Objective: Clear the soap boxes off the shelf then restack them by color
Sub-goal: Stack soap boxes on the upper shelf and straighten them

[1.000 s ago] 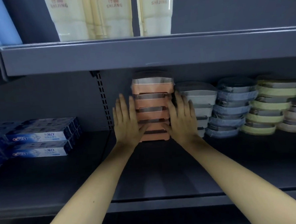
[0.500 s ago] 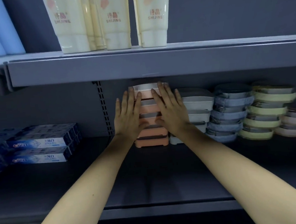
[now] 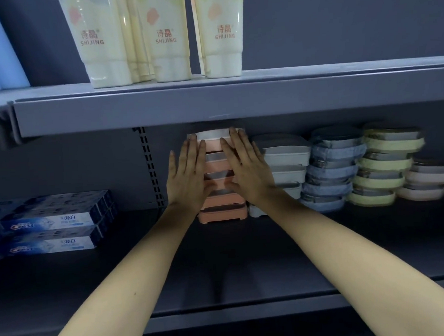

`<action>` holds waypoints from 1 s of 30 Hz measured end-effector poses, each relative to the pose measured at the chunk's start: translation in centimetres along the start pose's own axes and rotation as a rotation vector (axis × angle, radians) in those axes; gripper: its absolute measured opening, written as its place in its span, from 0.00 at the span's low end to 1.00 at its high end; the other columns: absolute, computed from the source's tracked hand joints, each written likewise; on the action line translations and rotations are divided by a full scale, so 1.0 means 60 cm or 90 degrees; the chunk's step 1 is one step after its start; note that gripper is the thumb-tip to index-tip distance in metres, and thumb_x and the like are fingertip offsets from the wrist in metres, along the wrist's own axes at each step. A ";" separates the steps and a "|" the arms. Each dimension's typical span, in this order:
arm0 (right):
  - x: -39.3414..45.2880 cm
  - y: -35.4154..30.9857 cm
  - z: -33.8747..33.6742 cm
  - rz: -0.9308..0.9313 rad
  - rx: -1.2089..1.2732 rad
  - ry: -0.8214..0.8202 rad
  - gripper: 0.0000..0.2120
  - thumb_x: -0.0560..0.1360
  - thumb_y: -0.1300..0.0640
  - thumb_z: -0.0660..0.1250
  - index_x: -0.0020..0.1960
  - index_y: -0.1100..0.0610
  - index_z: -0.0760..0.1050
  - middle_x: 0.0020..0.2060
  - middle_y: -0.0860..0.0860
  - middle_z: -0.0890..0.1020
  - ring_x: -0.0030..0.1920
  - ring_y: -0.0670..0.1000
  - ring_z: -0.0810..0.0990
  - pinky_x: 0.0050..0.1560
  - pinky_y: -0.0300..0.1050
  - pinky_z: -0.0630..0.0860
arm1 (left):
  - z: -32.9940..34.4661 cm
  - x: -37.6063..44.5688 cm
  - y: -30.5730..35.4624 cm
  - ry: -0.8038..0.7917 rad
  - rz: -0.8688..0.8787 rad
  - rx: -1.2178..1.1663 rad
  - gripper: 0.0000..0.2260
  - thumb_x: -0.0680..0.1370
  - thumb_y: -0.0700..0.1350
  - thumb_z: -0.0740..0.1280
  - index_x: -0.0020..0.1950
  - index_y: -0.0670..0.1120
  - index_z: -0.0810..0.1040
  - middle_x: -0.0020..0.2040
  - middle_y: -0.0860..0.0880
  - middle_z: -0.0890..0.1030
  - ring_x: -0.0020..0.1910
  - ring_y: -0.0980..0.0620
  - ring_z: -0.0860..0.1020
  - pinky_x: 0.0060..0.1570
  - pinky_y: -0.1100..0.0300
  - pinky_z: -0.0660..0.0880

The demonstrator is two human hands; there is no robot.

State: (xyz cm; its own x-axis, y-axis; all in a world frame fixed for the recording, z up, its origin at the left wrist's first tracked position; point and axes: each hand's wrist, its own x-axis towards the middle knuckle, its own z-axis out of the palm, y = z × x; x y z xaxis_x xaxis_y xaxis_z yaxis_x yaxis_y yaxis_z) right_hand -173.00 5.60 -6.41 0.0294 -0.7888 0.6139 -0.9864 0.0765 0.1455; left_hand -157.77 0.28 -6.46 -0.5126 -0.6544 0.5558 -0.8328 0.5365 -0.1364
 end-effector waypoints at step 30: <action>-0.066 0.214 -0.045 0.010 -0.058 -0.108 0.52 0.68 0.39 0.71 0.77 0.52 0.42 0.76 0.59 0.49 0.75 0.61 0.47 0.73 0.59 0.43 | 0.053 -0.044 0.132 0.181 0.156 -0.087 0.32 0.75 0.52 0.64 0.74 0.41 0.56 0.74 0.41 0.58 0.72 0.42 0.58 0.71 0.47 0.51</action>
State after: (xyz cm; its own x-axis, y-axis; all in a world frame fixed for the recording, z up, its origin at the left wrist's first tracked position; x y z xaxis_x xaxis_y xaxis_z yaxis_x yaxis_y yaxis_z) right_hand -185.32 11.35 -4.88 -0.0218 -0.8783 0.4777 -0.9677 0.1386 0.2107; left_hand -163.71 4.55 -11.61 -0.5983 -0.3344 0.7282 -0.6480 0.7365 -0.1941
